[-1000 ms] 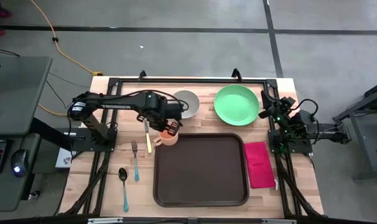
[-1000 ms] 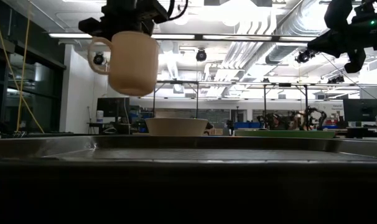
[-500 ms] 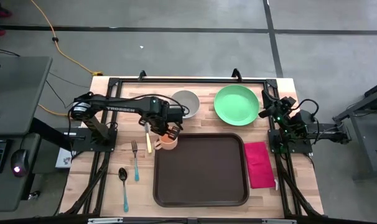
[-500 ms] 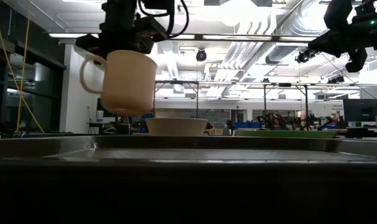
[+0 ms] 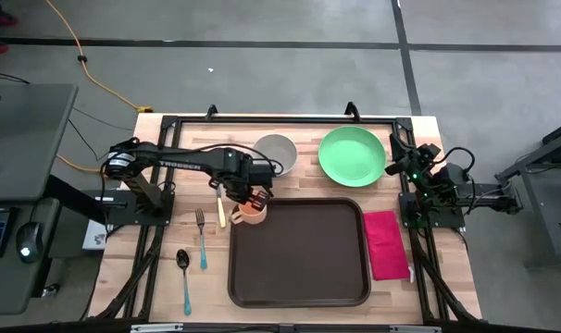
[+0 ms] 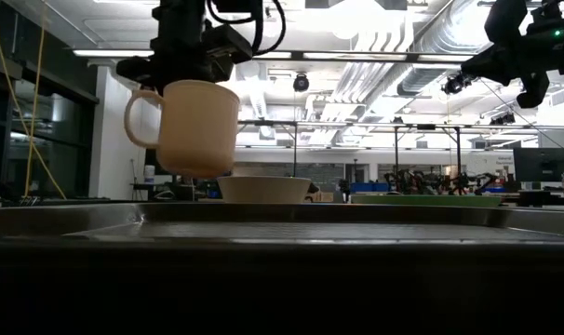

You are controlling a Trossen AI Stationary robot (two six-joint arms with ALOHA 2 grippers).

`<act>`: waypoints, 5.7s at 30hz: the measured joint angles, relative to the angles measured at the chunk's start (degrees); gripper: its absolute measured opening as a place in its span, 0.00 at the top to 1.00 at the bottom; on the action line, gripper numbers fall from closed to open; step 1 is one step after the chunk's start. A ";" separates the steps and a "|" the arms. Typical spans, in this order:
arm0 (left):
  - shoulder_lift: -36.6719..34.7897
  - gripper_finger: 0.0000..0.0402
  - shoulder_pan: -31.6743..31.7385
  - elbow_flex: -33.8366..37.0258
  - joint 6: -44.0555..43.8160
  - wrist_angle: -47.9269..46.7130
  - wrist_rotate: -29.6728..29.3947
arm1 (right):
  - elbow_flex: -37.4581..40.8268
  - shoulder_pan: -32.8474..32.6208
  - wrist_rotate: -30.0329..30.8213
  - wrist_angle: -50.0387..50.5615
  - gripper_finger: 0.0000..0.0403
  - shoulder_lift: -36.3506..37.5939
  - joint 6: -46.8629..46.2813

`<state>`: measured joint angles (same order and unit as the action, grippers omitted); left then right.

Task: Set up tray
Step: Put the peach mug on the black tray

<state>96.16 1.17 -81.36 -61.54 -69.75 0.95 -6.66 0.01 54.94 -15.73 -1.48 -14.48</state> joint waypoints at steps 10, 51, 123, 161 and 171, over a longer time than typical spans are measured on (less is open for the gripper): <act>-0.02 0.96 -0.97 5.38 -0.62 6.09 1.21 | 0.00 -0.02 0.00 0.00 1.00 -0.02 0.17; -0.04 0.94 -2.82 9.94 -2.14 11.74 -3.13 | -0.02 -0.02 -0.44 3.96 1.00 -0.02 -0.16; -0.04 0.95 -4.65 10.84 -3.15 12.08 -3.02 | -0.02 0.00 -34.07 36.41 1.00 -0.02 -10.14; -0.04 0.84 -5.83 10.84 -5.33 11.12 -3.24 | -0.02 -0.01 -34.10 36.76 1.00 0.00 -10.60; -0.04 0.84 -5.83 10.84 -6.23 11.12 -3.08 | -0.02 -0.02 -34.10 36.85 1.00 0.00 -10.60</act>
<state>96.12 -4.67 -70.52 -67.77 -58.63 -2.13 -6.68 -0.01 20.84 21.12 -1.48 -25.08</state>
